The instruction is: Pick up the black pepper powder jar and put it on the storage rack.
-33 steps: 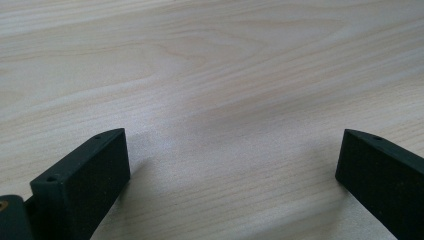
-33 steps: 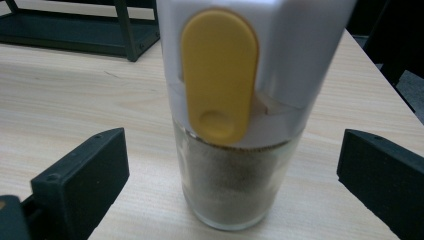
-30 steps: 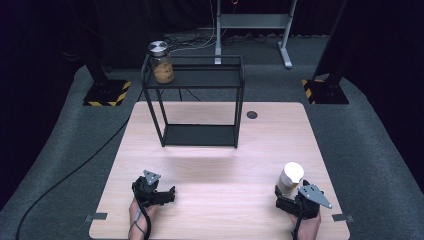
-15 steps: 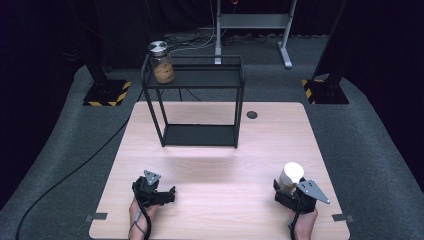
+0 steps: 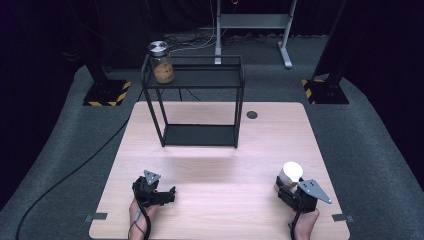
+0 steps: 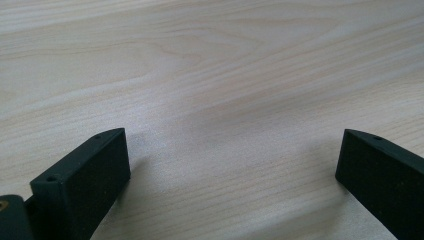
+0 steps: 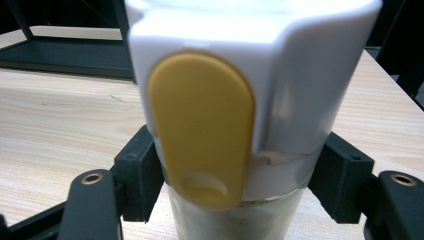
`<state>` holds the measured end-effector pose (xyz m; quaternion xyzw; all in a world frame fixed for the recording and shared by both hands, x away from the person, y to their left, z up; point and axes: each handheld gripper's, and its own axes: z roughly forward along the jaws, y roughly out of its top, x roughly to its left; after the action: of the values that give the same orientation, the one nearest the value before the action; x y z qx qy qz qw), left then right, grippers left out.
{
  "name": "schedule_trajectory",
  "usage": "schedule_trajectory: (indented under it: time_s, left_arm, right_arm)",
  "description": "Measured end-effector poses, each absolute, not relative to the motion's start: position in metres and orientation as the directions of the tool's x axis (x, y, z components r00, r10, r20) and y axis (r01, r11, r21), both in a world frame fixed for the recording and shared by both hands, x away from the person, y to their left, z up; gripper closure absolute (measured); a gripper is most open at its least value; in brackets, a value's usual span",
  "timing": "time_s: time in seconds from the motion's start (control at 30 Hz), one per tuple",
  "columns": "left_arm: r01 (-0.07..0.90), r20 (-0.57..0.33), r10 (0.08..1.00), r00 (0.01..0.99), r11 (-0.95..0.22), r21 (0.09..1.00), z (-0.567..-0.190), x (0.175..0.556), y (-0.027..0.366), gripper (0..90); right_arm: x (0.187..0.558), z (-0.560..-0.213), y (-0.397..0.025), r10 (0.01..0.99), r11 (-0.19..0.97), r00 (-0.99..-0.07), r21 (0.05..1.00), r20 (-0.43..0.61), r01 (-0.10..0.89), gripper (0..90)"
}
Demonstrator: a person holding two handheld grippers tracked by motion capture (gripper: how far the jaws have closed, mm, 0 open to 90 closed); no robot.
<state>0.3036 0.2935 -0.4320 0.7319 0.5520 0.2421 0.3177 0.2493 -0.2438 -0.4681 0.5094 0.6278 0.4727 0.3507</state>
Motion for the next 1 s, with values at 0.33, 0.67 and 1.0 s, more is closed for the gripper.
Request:
schedule_trajectory:
  time_s: [0.33,0.67,1.0]
  left_arm:
    - [0.654,0.004,0.962,0.274,-0.189,0.732,-0.432,0.304,0.294,0.3]
    - [0.654,0.002,0.962,0.272,-0.187,0.733,-0.432,0.303,0.293,0.2]
    - [0.654,0.003,0.962,0.272,-0.187,0.733,-0.432,0.303,0.293,0.3]
  right_arm:
    - [0.248,-0.463,-0.248,0.969,0.028,-0.24,0.949,0.051,0.313,29.5]
    - [0.243,-0.455,-0.251,0.965,0.027,-0.259,0.957,0.051,0.289,29.4]
    - [0.242,-0.444,-0.254,0.961,0.031,-0.271,0.96,0.048,0.28,29.4]
